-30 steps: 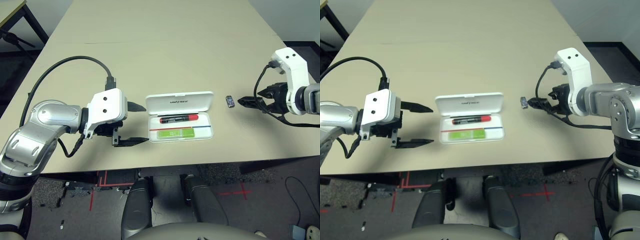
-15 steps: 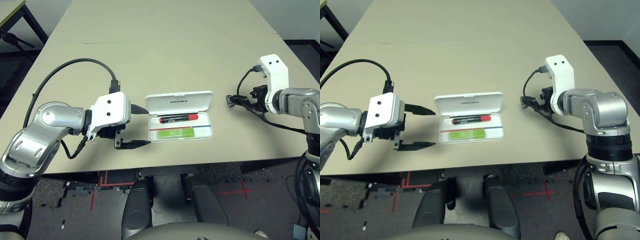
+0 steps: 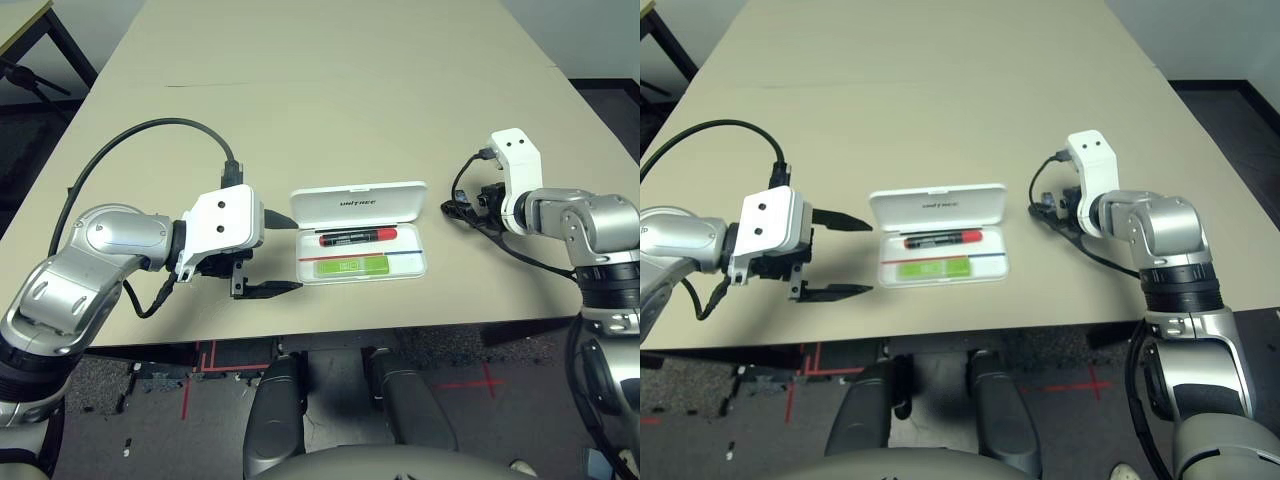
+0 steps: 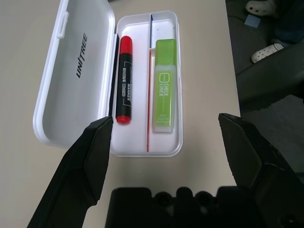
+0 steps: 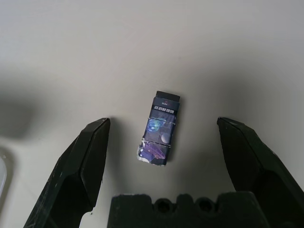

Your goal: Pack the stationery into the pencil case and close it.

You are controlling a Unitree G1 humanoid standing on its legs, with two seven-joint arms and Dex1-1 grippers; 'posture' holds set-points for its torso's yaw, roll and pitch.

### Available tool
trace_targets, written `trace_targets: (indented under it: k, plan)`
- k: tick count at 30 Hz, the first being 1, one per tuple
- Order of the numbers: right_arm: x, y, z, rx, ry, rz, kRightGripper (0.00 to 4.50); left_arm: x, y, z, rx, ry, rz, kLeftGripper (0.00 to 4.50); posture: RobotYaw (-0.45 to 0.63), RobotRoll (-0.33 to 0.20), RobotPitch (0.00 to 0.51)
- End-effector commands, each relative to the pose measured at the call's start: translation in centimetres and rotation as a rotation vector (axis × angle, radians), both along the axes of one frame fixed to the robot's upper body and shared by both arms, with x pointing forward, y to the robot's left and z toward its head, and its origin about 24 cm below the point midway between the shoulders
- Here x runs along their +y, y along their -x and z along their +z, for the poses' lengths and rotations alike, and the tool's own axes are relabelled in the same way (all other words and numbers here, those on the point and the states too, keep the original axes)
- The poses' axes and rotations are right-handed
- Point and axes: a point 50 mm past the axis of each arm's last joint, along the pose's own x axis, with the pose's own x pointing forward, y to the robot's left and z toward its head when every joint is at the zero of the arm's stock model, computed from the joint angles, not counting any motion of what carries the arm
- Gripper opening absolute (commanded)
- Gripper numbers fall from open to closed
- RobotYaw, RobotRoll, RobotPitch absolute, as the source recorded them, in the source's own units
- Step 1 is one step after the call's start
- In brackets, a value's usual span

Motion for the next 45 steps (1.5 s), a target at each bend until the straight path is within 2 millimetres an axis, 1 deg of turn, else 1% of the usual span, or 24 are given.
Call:
trace_targets:
  k: [1,7,10,15,18,19,20,22,26,31,34,37,39,41,43,45]
  plan:
    - [0.3,0.1,-1.5,0.033,0.003,0.018,4.50,-0.2,0.2,-0.1,-0.002,-0.027,-0.009,4.47,-0.04,0.000,0.182]
    - [0.4,0.2,-1.7,0.045,0.001,0.023,4.50,-0.2,0.2,0.0,-0.001,-0.032,-0.011,4.47,-0.04,0.000,0.184]
    - [0.4,0.3,-1.6,0.048,0.007,0.023,3.89,-0.2,0.2,0.0,0.000,-0.035,-0.011,4.50,-0.04,0.000,0.186]
    - [0.3,0.4,-1.4,0.044,0.021,0.024,2.08,-0.2,0.1,-0.1,0.002,-0.036,-0.011,4.50,-0.04,0.000,0.189]
    - [-0.1,0.4,-1.1,0.038,0.031,0.025,0.85,-0.3,0.1,-0.1,0.005,-0.038,-0.011,4.50,-0.05,0.000,0.190]
    - [-0.2,0.4,-0.9,0.036,0.035,0.027,0.54,-0.3,0.1,-0.2,0.007,-0.039,-0.010,4.50,-0.04,0.000,0.191]
    - [-0.3,0.4,-0.8,0.033,0.040,0.029,0.32,-0.3,0.1,-0.2,0.008,-0.041,-0.010,4.50,-0.05,0.000,0.191]
    - [-0.6,0.4,-0.3,0.022,0.053,0.043,0.32,-0.3,0.1,-0.2,0.009,-0.042,-0.010,4.50,-0.05,0.000,0.191]
    - [-1.3,0.8,0.9,0.000,0.094,0.142,0.32,-0.3,0.2,-0.2,0.011,-0.044,-0.010,4.50,-0.05,0.000,0.192]
    - [-2.6,1.6,2.9,-0.017,0.127,0.261,0.32,-0.2,0.1,-0.2,0.011,-0.049,-0.010,4.50,-0.05,0.000,0.192]
    - [-3.4,2.6,4.4,-0.027,0.159,0.405,0.32,0.0,0.0,-0.1,0.012,-0.054,-0.010,4.50,-0.06,0.000,0.194]
    - [-3.4,3.4,5.5,-0.082,0.167,0.565,0.32,0.1,-0.1,-0.2,0.013,-0.057,-0.011,4.50,-0.07,0.000,0.195]
    - [-3.3,4.4,5.6,-0.077,0.170,0.717,0.32,0.0,-0.2,-0.2,0.013,-0.057,-0.014,4.50,-0.08,0.000,0.195]
    - [-3.2,5.1,5.5,-0.050,0.155,0.801,0.32,-0.1,-0.2,-0.3,0.013,-0.056,-0.018,4.50,-0.08,0.000,0.195]
    - [-2.8,6.0,5.5,-0.025,0.130,0.909,0.32,-0.1,-0.3,-0.4,0.014,-0.055,-0.020,4.50,-0.08,0.000,0.194]
    - [-2.3,6.4,5.6,-0.022,0.109,0.972,0.32,-0.2,-0.3,-0.4,0.013,-0.056,-0.023,4.50,-0.09,0.000,0.194]
